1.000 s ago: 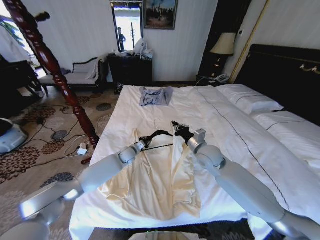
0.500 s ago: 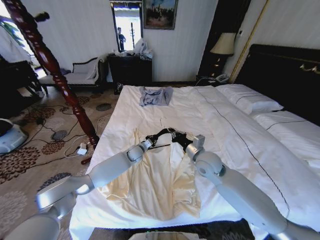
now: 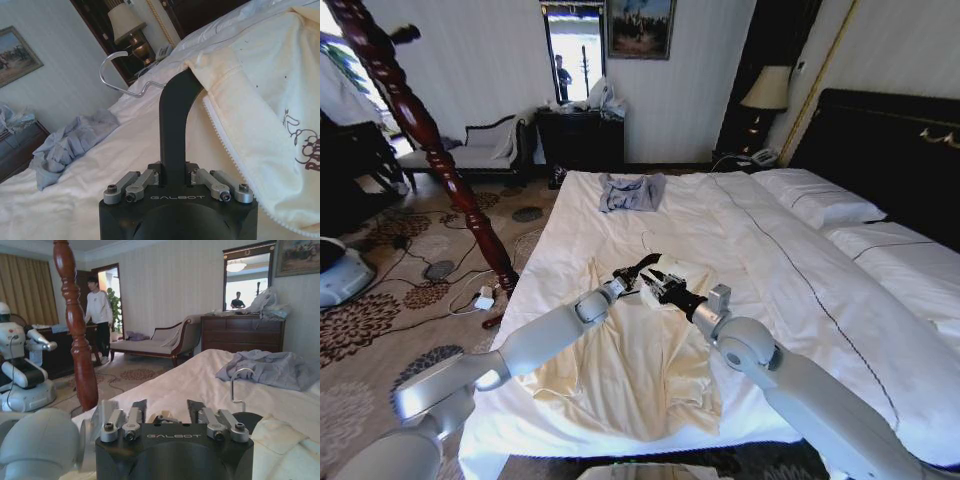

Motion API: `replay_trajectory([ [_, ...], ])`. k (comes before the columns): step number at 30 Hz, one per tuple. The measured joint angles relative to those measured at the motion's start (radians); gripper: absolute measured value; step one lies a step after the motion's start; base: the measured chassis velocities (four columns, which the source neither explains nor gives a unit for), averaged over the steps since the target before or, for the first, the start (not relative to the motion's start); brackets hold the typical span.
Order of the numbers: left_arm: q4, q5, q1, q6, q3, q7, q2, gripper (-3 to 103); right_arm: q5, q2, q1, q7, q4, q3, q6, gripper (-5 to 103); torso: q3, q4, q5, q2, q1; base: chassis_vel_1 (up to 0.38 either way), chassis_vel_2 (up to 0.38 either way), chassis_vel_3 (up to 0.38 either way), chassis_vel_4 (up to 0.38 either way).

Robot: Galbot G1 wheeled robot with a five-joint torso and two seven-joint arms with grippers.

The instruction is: Pick up the clothes from the bed and hang them on the clothes hanger.

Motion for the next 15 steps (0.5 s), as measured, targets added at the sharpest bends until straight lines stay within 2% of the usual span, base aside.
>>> replay_trajectory([
  [1, -0.002, 0.000, 0.001, -0.001, 0.000, -0.002, 0.001, 22, 0.007, 0.000, -0.006, 0.003, 0.004, 0.011, 0.001, 47, 0.000, 0.0000, 0.0000, 0.000, 0.000, 0.000, 0.000, 0.000, 0.000],
  [2, -0.002, 0.000, 0.001, -0.001, 0.000, -0.002, 0.001, 22, 0.007, 0.000, -0.006, 0.003, 0.004, 0.011, 0.001, 47, 0.000, 0.0000, 0.0000, 0.000, 0.000, 0.000, 0.000, 0.000, 0.000],
  [5, -0.005, 0.001, 0.003, -0.007, -0.002, -0.005, 0.003, 22, 0.012, 0.001, -0.030, 0.027, 0.016, 0.066, 0.003, 63, 0.000, 0.0000, 0.0000, 0.000, 0.000, 0.000, 0.000, 0.000, 0.000],
  [6, -0.005, 0.001, 0.003, -0.007, -0.002, -0.005, 0.003, 22, 0.012, 0.001, -0.030, 0.027, 0.016, 0.066, 0.003, 63, 0.000, 0.0000, 0.0000, 0.000, 0.000, 0.000, 0.000, 0.000, 0.000],
  [7, -0.007, 0.002, 0.003, -0.008, -0.002, -0.006, 0.004, 22, 0.002, 0.000, -0.037, 0.036, 0.016, 0.084, 0.003, 68, 0.000, 0.0000, 0.0000, 0.000, 0.000, 0.000, 0.000, 0.000, 0.000],
  [9, -0.019, 0.008, 0.006, -0.013, -0.004, -0.006, 0.013, 22, -0.064, -0.017, -0.057, 0.061, 0.008, 0.140, 0.006, 79, 0.000, -0.0001, 0.0001, 0.000, 0.000, 0.000, 0.000, 0.000, 0.000],
  [11, -0.024, 0.009, 0.008, -0.014, -0.005, -0.006, 0.016, 22, -0.089, -0.028, -0.063, 0.067, 0.004, 0.159, 0.007, 79, 0.000, -0.0002, 0.0002, 0.000, 0.000, 0.000, 0.000, 0.000, 0.000],
  [15, -0.033, 0.023, 0.029, -0.029, -0.015, 0.011, 0.028, 22, -0.239, -0.135, -0.074, 0.062, -0.050, 0.257, 0.020, 98, 0.000, -0.0001, 0.0000, 0.000, 0.000, 0.000, 0.000, 0.000, 0.000],
])
